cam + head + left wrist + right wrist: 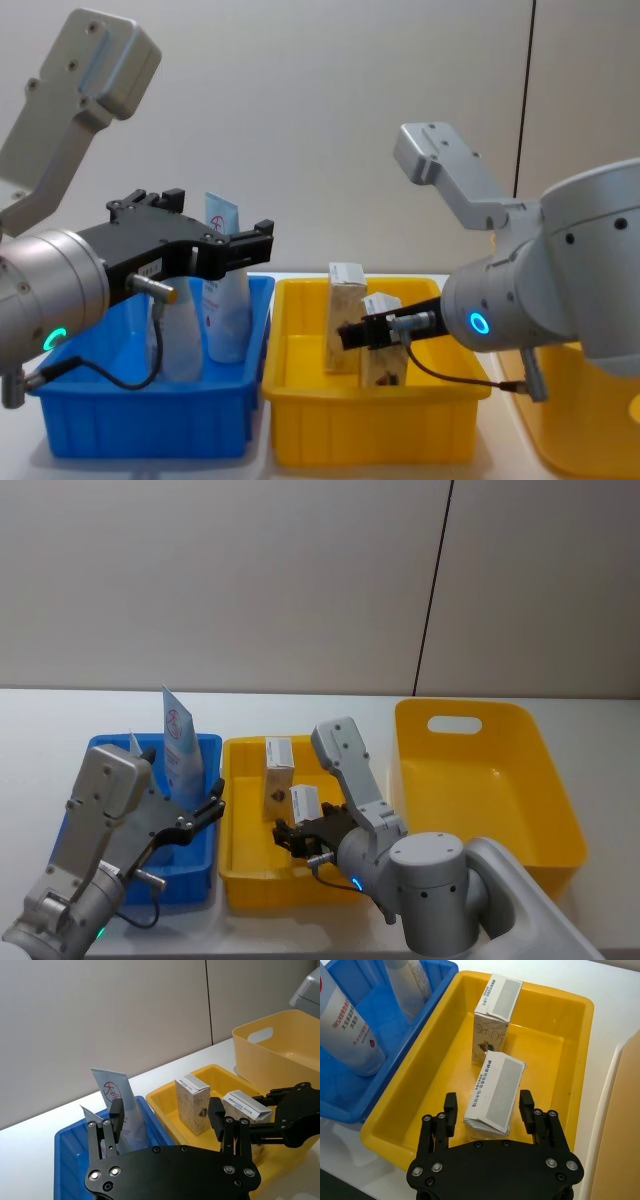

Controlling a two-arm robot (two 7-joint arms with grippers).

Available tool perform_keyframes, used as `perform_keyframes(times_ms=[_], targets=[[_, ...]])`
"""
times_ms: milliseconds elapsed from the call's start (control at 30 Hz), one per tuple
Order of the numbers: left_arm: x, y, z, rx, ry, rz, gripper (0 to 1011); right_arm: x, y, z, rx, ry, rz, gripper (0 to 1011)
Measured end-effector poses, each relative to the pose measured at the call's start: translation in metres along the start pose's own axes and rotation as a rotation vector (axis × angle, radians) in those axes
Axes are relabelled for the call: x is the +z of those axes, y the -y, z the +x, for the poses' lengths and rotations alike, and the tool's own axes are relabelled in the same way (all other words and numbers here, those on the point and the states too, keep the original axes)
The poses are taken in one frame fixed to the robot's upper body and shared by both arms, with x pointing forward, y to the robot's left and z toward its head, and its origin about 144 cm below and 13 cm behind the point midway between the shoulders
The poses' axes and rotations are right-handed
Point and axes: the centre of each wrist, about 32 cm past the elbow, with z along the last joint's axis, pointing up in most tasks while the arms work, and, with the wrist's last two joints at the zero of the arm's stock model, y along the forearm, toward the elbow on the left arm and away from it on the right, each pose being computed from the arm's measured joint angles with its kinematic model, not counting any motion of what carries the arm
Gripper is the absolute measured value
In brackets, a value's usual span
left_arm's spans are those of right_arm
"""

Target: Bimanual collaborative sorting of washing and personal care products

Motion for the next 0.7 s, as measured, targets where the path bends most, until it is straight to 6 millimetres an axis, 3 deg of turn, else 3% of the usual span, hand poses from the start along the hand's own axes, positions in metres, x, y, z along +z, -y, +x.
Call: perform_keyframes(times_ms=[467,700], targets=[[0.0,0.0,0.0,0.0,0.0,0.0,1001,-0.0003,-0.0004,-0.0003,-0.001,0.0,0.001,342],[0.0,0.0,0.0,0.0,0.0,0.0,1001,-0.0004,-0.0005,-0.0005,-0.001,0.0,0.002,308]])
